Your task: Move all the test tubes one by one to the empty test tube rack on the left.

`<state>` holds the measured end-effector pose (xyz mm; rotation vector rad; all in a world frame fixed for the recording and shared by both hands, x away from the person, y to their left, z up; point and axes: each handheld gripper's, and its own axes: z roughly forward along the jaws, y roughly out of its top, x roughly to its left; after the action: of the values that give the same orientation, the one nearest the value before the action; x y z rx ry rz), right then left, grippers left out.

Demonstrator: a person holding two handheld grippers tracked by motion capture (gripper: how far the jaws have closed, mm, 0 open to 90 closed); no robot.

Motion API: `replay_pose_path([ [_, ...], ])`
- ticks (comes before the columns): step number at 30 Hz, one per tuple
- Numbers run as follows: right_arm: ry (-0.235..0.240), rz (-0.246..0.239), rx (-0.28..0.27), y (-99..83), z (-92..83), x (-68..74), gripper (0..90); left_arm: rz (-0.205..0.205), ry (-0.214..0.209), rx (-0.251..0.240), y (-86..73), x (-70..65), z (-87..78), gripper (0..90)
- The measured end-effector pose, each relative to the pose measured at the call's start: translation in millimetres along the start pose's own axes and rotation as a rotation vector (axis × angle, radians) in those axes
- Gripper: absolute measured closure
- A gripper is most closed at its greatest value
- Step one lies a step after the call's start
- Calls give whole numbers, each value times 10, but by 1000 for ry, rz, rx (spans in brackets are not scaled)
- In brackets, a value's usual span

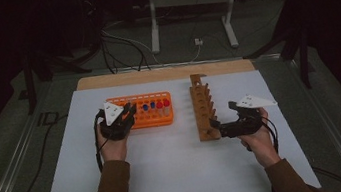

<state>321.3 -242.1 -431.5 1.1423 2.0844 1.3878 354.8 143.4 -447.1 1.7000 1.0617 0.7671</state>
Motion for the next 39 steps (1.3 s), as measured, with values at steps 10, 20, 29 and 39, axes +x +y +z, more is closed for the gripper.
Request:
replay_pose_path([
  [10, -13, 19, -3, -58, -57, -86, 0, -53, 26, 40, -140, 80, 257, 758],
  [20, -14, 19, 8, -117, -90, -118, 0, -44, 13, 138, -419, 90, 367, 759],
  [29, -31, 9, 28, -183, -96, -125, 0, -34, -8, 190, -436, 112, 389, 762],
  [39, -55, -4, -15, -268, -183, -157, 0, -150, -11, 144, -443, 200, 19, 396],
])
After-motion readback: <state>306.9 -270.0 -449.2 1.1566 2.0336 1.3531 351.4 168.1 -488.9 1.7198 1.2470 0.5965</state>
